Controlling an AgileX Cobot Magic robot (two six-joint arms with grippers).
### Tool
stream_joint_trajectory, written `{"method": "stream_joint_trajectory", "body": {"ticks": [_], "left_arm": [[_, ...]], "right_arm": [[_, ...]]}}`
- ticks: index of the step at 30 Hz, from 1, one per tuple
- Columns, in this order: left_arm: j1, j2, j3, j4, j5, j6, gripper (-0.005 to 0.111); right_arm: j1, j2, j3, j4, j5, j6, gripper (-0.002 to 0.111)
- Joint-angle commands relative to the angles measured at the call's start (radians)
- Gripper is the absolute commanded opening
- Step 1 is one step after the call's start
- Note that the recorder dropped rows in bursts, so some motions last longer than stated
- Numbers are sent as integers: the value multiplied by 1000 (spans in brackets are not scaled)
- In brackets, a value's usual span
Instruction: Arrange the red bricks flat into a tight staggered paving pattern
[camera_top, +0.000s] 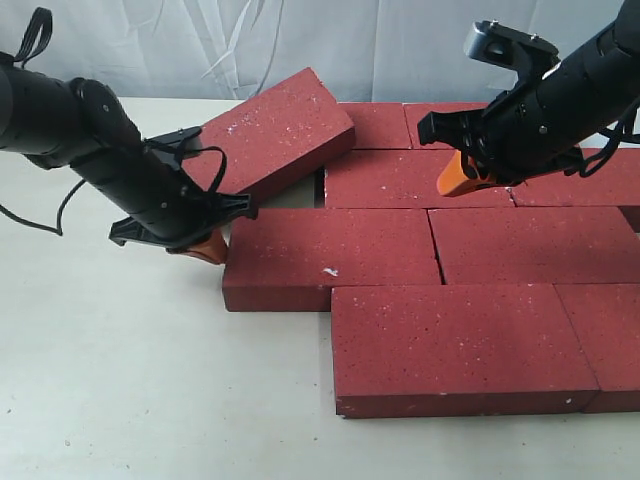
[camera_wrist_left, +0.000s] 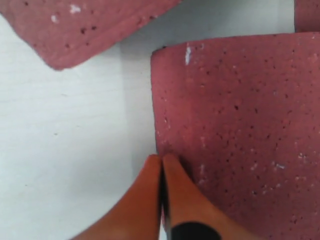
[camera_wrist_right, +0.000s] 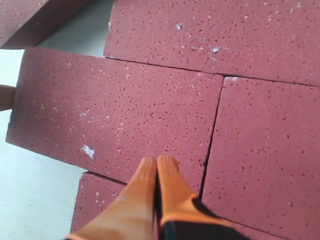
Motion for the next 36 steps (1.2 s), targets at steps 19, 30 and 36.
{"method": "stream_joint_trajectory", "body": {"ticks": [19,30,36], "left_arm": [[49,-49,-69,237,53,36,0],[211,-419,-92,277,61,31,0],[211,-520,-92,274,61,31,0]], "right_arm": [[-3,2,3,-6,-22,-73,-1],[18,155,-288,-30,-8,-87,-1],[111,277,-427,-145,-12,-79,-1]]}}
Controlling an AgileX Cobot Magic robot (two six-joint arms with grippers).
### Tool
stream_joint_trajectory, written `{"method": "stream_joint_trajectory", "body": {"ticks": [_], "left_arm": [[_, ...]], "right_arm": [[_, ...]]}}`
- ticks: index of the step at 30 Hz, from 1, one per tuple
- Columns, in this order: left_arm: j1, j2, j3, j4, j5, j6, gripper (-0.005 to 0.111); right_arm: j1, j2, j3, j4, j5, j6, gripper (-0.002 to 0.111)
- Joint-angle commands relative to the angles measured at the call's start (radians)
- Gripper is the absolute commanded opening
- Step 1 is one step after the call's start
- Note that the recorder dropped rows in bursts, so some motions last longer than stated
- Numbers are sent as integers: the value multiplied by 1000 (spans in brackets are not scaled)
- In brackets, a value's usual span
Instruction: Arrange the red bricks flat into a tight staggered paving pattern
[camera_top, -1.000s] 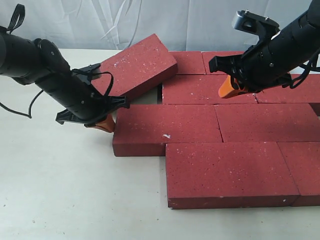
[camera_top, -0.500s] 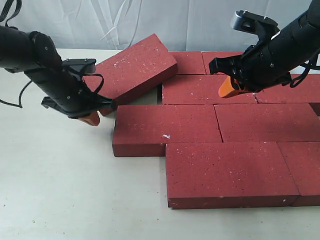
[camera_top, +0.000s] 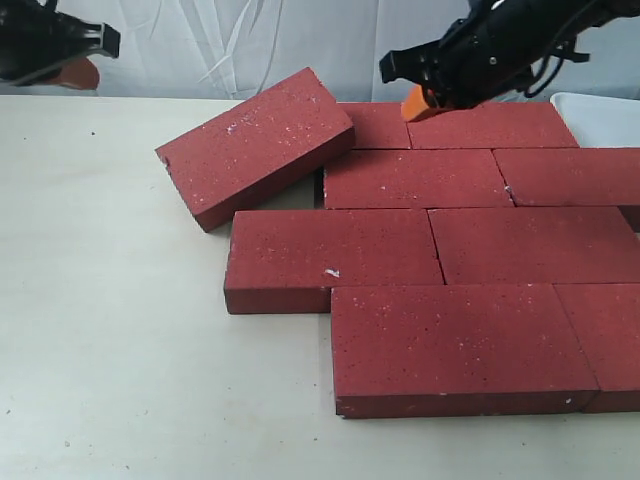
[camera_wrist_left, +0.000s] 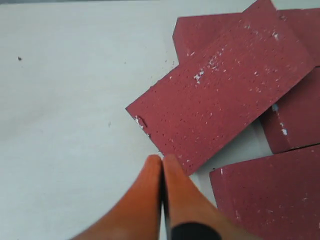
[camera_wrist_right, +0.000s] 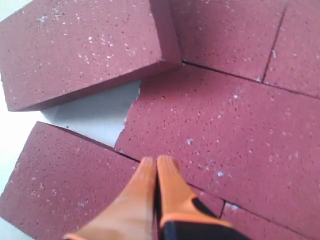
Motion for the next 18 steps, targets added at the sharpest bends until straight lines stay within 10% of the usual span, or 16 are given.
{"method": "stream_joint_trajectory", "body": {"ticks": [1,18], "left_arm": [[4,-68,-5,0,0,-5,0],[4,-154,-5,30,6,-7,0]], "right_arm": [[71,81,-99,-108,-4,11,-1],[112,321,-297,-280,-270,209,-1]]}}
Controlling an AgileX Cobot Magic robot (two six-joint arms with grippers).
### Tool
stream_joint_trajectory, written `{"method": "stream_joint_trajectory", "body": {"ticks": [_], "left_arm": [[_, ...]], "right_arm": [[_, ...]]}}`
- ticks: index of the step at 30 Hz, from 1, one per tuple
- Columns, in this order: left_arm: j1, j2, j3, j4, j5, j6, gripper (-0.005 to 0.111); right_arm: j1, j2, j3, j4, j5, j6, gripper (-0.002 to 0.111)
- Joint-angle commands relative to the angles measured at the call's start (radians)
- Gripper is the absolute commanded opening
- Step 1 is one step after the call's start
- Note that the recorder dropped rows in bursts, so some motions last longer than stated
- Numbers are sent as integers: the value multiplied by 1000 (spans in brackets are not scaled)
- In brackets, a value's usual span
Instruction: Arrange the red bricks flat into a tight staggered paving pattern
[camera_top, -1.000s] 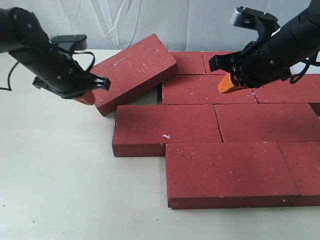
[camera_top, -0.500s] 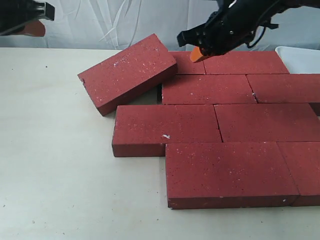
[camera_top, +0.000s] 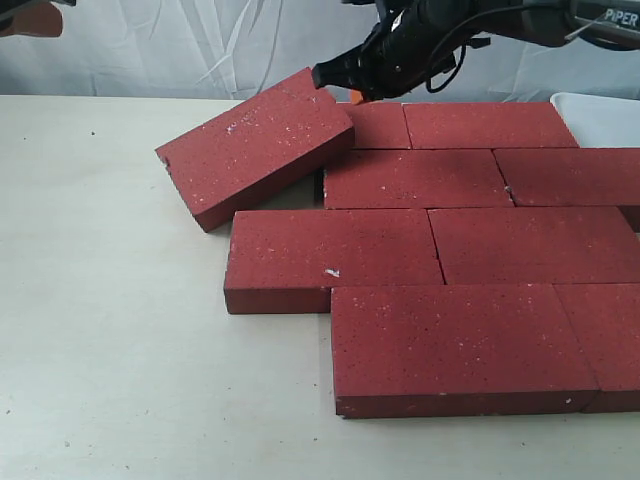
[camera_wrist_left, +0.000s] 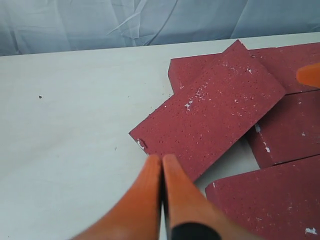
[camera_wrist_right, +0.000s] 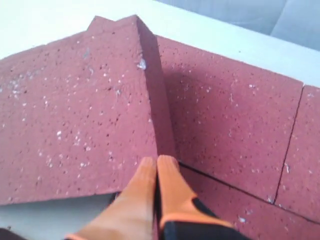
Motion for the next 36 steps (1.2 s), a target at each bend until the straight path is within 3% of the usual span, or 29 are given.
{"method": "stream_joint_trajectory", "body": {"ticks": [1,18,36], "left_arm": [[2,-8,-5,7,-2,-5,0],[2,-8,-5,5,-3,-5,0],[2,-8,-5,1,-8,-5,0]], "right_arm": [[-1,40,-11,-11,-101,3,-1],[-2,122,-11,-40,-275,36,-1],[-1,131,-11,7,-59,28,-1]]}}
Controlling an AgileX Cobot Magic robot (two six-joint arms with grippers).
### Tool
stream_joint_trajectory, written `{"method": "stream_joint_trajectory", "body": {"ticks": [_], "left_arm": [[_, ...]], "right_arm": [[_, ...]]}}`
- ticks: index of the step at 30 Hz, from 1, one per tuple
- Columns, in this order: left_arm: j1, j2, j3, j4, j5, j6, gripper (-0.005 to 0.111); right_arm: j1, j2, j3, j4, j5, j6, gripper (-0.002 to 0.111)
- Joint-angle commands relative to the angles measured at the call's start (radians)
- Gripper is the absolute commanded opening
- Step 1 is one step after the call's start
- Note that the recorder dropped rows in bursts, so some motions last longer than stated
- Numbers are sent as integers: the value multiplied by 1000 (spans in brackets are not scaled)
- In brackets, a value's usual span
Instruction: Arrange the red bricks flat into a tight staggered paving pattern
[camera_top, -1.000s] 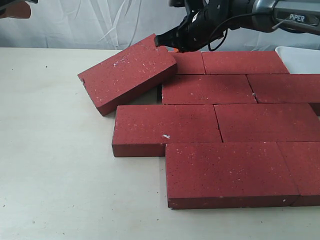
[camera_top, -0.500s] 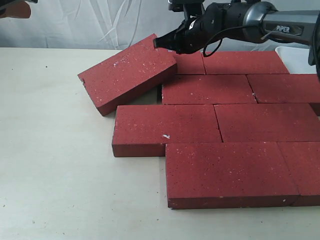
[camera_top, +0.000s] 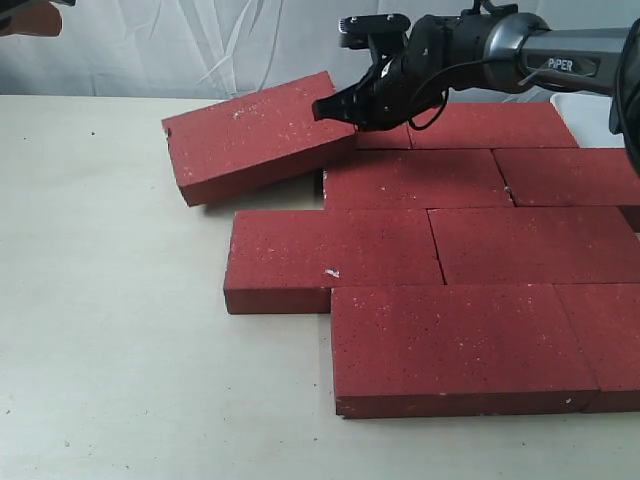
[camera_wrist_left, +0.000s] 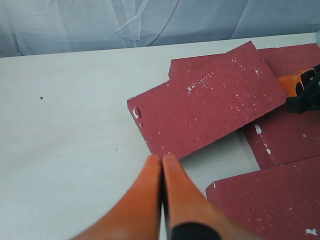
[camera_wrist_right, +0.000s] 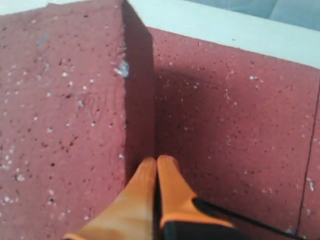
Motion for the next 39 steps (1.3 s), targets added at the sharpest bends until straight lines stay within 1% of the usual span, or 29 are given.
{"method": "stream_joint_trajectory", "body": {"ticks": [1,8,13,18,24,27,30,33,37,39], "left_arm": [[2,-6,-5,-4,-11,-5,0],[2,-6,-5,-4,-11,-5,0],[2,-6,-5,-4,-11,-5,0],[2,-6,-5,-4,-11,-5,0],[2,-6,-5,33,-11,-10,0],[2,-6,-5,40,-11,-12,0],[2,-6,-5,40,-11,-12,0],[2,-6,-5,40,-11,-12,0],[2,-6,-5,40,-11,-12,0],[2,-6,-5,40,-11,-12,0]], "right_arm": [[-1,-11,-5,33,80,-11,-1],[3,-32,-5,194,110,-161,-1],[40,-43,-5,299,173,-293,-1],[71,-43,-5,294,230,-355,-1],[63,-60,-5,290,212,-353,-1],[60,-77,-5,287,173,-312,-1],[57,-98,-5,287,97,-260,-1],[57,-116,-5,287,-20,-247,-1],[57,-111,-5,287,-226,-239,-1],[57,-95,-5,307,-284,-239,-1]]}}
